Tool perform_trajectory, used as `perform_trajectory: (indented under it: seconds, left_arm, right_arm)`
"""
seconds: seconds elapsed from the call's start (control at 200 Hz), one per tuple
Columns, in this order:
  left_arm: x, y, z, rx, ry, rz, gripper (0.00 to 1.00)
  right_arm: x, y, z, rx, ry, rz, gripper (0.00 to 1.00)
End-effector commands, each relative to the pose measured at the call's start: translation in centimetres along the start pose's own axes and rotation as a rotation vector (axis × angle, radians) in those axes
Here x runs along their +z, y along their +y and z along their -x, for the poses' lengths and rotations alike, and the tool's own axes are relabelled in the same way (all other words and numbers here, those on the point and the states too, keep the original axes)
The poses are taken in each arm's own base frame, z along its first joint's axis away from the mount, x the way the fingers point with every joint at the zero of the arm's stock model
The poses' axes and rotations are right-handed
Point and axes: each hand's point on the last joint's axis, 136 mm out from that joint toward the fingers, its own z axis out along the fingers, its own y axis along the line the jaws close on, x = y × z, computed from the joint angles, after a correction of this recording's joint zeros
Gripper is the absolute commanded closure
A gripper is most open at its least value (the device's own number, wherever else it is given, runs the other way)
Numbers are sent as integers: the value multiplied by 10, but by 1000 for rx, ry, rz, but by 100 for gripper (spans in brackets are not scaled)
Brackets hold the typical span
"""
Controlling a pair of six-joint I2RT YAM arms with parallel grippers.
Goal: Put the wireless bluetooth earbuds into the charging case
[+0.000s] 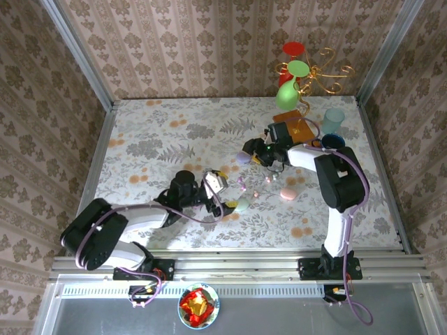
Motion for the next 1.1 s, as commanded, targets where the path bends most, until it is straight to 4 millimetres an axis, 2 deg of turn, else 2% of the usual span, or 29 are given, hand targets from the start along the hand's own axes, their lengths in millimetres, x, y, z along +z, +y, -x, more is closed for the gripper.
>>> perform_trajectory:
  seconds: [0.0, 0.31, 0.43, 0.845, 1.025, 1.095]
  left_arm:
    - [12, -3, 9, 74, -37, -17, 3]
    - [33, -5, -26, 41, -29, -38, 12]
    - [39, -7, -41, 29, -32, -52, 18]
    - [44, -14, -60, 54, -16, -75, 34]
    - [46, -18, -66, 62, 14, -98, 37]
    - [49, -20, -68, 69, 28, -107, 42]
  right_arm:
    - [-32, 13, 3, -62, -44, -5, 38]
    - [-88, 12, -6, -119, -138, -63, 38]
    - [-102, 10, -4, -129, -169, -76, 38]
    - [-109, 3, 0, -126, -185, -86, 38]
    - [-108, 1, 0, -125, -179, -83, 37]
    - [-109, -1, 1, -121, -182, -84, 37]
